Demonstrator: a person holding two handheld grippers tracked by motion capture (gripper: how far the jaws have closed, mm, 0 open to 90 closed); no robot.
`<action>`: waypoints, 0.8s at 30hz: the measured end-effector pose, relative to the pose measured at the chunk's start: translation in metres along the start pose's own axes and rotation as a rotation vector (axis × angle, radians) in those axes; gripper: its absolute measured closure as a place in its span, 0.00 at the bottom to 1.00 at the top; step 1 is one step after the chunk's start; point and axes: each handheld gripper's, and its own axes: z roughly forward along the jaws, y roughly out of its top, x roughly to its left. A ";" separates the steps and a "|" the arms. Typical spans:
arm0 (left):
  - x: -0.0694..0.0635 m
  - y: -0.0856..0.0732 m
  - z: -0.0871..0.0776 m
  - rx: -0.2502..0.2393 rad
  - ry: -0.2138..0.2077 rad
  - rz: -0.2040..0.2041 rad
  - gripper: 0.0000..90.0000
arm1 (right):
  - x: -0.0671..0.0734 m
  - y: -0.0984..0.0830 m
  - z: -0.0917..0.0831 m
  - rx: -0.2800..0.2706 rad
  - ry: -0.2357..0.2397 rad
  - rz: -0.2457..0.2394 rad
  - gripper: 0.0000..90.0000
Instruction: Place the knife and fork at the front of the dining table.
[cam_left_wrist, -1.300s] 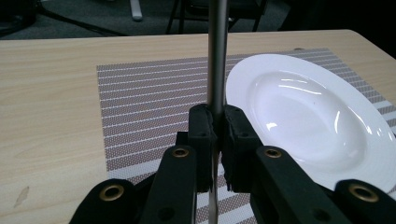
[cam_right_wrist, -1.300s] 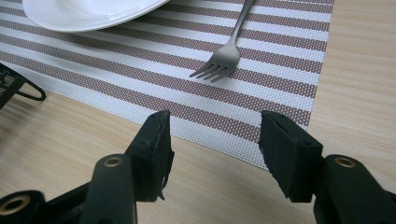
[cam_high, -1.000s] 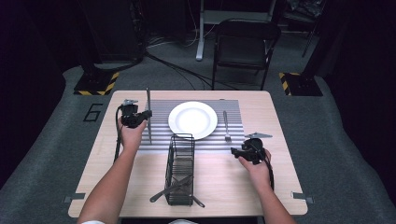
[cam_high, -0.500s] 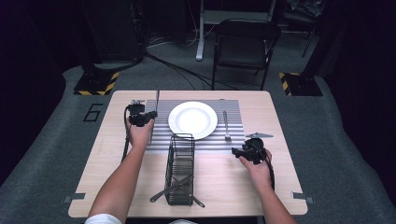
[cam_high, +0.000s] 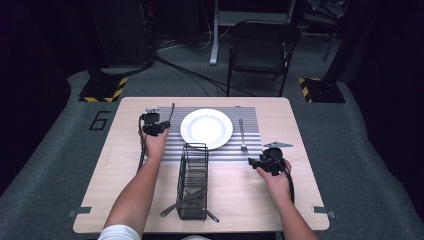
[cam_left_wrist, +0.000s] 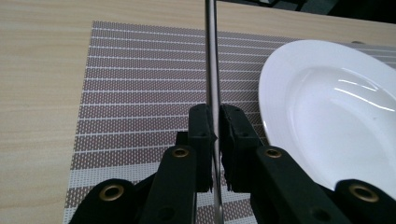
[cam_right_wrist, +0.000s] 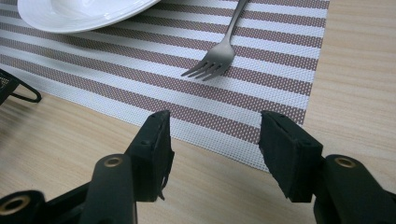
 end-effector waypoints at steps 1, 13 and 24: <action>0.000 0.000 0.002 0.003 0.008 -0.003 0.92 | 0.000 0.000 0.000 0.001 0.000 -0.002 0.48; 0.000 0.000 0.025 0.047 0.078 -0.074 0.92 | -0.001 0.000 0.001 0.009 0.003 0.013 0.48; 0.002 -0.005 0.038 0.060 0.101 -0.116 0.92 | 0.000 -0.001 0.001 0.011 0.005 0.016 0.48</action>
